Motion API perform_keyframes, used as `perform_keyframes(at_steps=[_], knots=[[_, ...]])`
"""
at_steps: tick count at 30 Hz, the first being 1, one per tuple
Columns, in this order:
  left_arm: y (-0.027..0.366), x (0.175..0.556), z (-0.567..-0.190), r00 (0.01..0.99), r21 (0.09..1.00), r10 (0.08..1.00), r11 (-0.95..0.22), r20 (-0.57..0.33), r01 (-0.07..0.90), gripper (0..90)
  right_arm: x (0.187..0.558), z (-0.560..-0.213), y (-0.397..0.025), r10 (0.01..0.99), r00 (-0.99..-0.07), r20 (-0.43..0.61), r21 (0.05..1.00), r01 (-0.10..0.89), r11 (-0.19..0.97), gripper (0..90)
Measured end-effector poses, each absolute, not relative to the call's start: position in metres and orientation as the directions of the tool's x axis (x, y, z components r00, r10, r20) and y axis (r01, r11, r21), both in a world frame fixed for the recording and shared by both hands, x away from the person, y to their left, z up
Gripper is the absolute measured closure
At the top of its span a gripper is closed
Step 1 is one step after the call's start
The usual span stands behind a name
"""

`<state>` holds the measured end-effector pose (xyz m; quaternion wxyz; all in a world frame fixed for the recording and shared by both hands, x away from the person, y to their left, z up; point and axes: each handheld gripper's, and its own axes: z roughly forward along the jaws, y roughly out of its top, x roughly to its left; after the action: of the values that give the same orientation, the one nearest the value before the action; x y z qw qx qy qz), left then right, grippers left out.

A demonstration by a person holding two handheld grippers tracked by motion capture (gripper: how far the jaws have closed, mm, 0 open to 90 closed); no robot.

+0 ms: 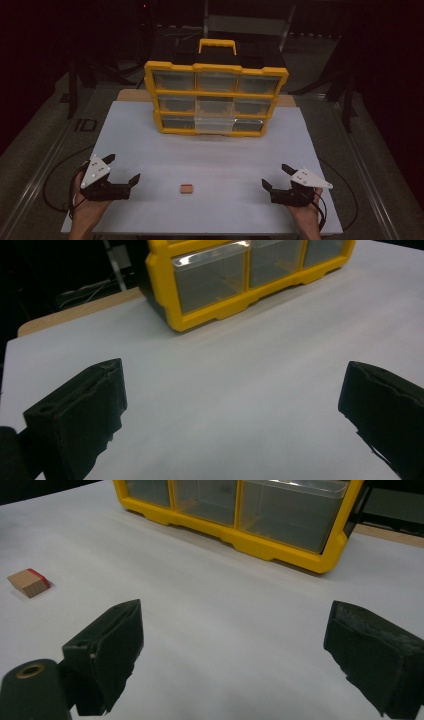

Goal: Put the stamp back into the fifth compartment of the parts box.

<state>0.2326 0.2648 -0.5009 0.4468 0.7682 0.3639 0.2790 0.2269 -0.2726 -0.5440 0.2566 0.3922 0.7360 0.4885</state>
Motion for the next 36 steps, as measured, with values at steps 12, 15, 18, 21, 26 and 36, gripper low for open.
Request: perform_keyframes(at_steps=[12,15,18,21,26,36], knots=[[0.25,0.248,-0.497,0.646,0.876,0.754,-0.386,0.119,0.289,0.0,0.227,-0.543,-0.276,0.84,-0.543,0.014,0.925,0.326,0.196,8.9],[0.246,0.254,-0.498,0.66,0.869,0.741,-0.399,0.12,0.291,0.0,0.227,-0.542,-0.276,0.839,-0.543,0.02,0.925,0.328,0.191,8.9],[0.241,0.259,-0.498,0.675,0.862,0.728,-0.414,0.119,0.294,0.0,0.227,-0.542,-0.276,0.84,-0.542,0.022,0.926,0.328,0.188,8.8],[0.237,0.262,-0.498,0.691,0.853,0.713,-0.431,0.121,0.296,0.0,0.227,-0.542,-0.276,0.84,-0.542,0.023,0.926,0.328,0.186,8.9],[0.23,0.268,-0.498,0.708,0.832,0.694,-0.465,0.13,0.302,0.0,0.227,-0.542,-0.277,0.841,-0.54,0.023,0.927,0.327,0.185,8.8],[0.217,0.279,-0.5,0.734,0.789,0.663,-0.526,0.146,0.318,0.0,0.227,-0.543,-0.276,0.841,-0.541,0.025,0.926,0.329,0.184,8.9]])
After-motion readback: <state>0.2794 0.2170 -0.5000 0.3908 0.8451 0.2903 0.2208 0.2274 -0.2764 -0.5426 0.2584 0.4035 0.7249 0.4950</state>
